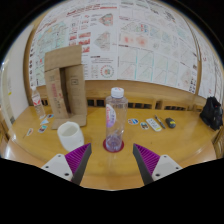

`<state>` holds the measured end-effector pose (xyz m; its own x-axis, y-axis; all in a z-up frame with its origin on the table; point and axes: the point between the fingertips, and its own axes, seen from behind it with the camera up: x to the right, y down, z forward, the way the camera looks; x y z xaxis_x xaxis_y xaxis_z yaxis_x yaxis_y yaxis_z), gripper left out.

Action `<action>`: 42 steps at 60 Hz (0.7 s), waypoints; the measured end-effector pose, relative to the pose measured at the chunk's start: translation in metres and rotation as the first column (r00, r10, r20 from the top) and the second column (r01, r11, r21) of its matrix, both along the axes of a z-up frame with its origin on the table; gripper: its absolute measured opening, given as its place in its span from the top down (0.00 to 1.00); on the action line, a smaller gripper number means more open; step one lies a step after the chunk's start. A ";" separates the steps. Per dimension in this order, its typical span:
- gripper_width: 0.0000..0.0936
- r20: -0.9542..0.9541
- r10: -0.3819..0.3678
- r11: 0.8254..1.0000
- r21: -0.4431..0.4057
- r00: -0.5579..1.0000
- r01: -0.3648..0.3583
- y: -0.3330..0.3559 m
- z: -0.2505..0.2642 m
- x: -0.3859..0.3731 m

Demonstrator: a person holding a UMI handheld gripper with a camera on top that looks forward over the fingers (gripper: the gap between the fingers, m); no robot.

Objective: Pour water

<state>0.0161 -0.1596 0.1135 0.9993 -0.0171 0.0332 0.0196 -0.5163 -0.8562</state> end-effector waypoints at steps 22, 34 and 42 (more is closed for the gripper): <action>0.09 0.011 -0.042 0.999 -0.019 0.999 0.043 -0.202 0.041 -0.062; 0.09 0.024 -0.074 0.997 0.000 0.997 0.074 -0.258 0.055 -0.078; 0.09 0.044 -0.081 0.997 0.023 0.996 0.080 -0.271 0.069 -0.081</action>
